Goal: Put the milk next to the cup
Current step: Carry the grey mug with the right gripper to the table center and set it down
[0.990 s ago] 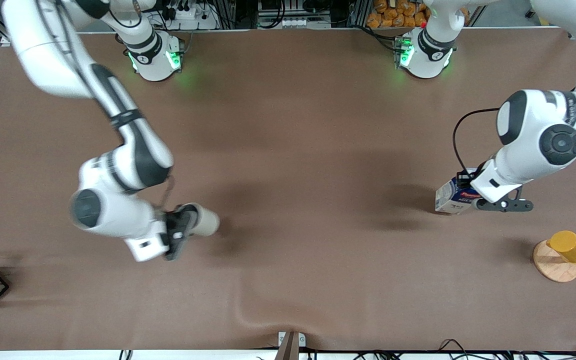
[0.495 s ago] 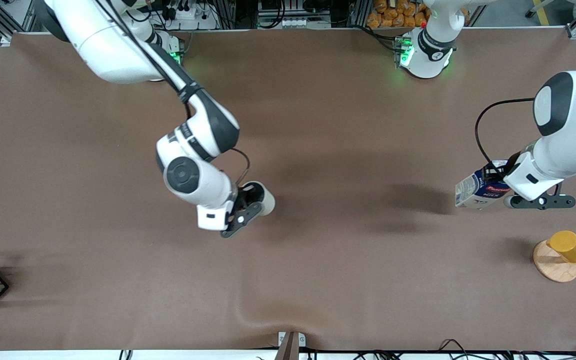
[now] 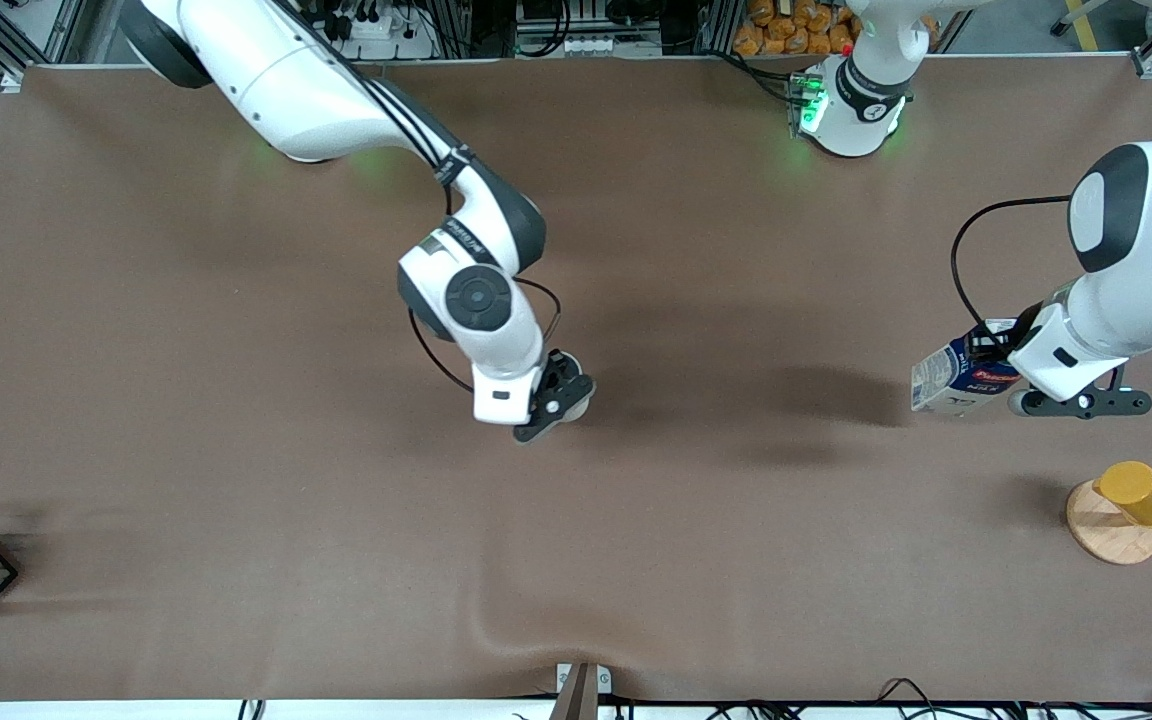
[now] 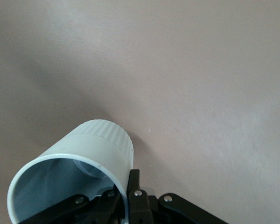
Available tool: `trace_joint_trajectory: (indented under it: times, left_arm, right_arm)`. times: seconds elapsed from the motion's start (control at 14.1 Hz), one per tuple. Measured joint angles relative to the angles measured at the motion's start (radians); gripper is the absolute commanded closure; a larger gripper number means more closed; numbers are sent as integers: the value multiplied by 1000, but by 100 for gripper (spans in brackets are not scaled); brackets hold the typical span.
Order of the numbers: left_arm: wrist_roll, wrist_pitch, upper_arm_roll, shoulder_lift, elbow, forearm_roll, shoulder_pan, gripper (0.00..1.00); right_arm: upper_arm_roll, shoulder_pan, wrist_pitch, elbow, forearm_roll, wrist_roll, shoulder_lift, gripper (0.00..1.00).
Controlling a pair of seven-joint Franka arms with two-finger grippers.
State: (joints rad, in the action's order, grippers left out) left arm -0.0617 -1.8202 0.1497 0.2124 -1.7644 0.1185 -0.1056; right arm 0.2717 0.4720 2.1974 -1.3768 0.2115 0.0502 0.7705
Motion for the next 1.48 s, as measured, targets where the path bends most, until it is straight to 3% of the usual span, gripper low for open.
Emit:
trace_joint_trajectory:
  times: [0.28,0.49,0.71,0.92,0.99,1.06,1.13,1.48]
  left_arm:
    - [0,0,0,1,1,0,0,65]
    - [0,0,0,1,2,0,0,65]
    - [0,0,0,2,2,0,0,65]
    - [0,0,0,2,7,0,0,65]
    - [0,0,0,2,8,0,0,65]
    - [0,0,0,2,9,0,0,65]
    - [0,0,0,2,9,0,0,64]
    - [-8,25,13,2,26,-6,7,64]
  right_arm:
    - [-18,87,60,-2,93,-3,40,100]
    - [-37,91,64,5,184,-110,42,100]
    - [-47,82,67,6,194,-241,42,100]
    - [-48,82,35,10,199,-290,42,74]
    - [-48,81,2,14,201,-303,42,73]
    - [-48,81,-29,18,203,-328,42,52]
    - [-48,81,-49,25,203,-360,42,1]
    - [-48,74,-63,77,203,-424,40,0]
